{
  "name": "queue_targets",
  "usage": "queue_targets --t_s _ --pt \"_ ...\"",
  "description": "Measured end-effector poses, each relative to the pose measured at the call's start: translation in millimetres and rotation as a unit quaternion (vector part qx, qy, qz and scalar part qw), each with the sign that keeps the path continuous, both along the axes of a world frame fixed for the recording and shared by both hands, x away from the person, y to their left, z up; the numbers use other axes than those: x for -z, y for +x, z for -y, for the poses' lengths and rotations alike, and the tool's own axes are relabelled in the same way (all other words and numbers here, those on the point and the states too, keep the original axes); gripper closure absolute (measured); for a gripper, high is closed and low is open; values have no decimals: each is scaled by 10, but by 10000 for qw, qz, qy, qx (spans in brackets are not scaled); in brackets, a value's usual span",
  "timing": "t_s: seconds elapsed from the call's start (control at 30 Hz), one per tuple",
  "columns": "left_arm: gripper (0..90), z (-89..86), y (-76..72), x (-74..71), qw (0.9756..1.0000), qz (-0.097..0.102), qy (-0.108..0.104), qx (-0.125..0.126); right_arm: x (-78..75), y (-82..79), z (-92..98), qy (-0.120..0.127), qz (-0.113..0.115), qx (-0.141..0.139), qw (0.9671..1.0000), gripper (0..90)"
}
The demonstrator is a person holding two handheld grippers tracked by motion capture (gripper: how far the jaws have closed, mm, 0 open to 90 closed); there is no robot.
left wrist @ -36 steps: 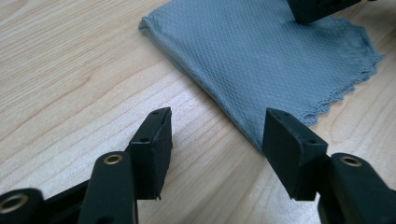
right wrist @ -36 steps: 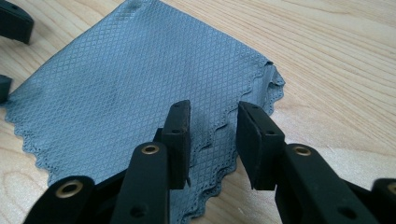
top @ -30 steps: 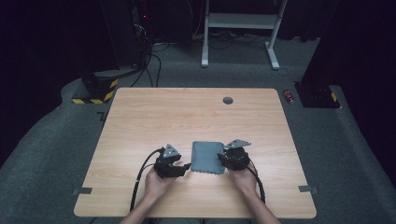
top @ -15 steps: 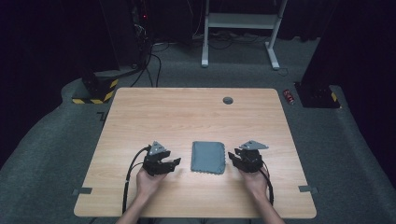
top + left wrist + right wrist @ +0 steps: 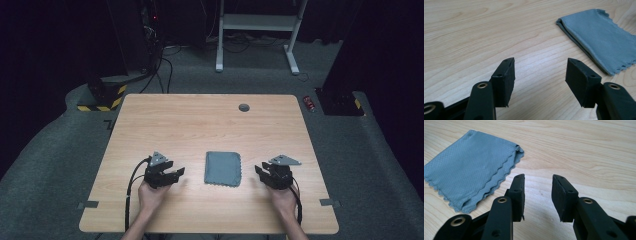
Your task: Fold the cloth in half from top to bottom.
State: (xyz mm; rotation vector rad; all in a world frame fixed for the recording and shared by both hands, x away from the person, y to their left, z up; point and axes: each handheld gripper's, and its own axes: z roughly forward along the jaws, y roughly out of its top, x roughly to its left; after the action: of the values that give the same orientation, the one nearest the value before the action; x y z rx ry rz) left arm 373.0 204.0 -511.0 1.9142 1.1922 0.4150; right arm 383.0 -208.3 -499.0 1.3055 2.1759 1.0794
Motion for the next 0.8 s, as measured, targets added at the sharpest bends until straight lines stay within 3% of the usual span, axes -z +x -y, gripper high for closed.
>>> queue_targets --t_s 0.5,0.8 --pt "411 -183 -12 73 9995 -65 34 -307 83 -32 175 -84 -37 231 9997 627" --pt "411 -247 -2 127 9983 -46 249 -526 154 -49 247 -222 -90 385 9990 622"
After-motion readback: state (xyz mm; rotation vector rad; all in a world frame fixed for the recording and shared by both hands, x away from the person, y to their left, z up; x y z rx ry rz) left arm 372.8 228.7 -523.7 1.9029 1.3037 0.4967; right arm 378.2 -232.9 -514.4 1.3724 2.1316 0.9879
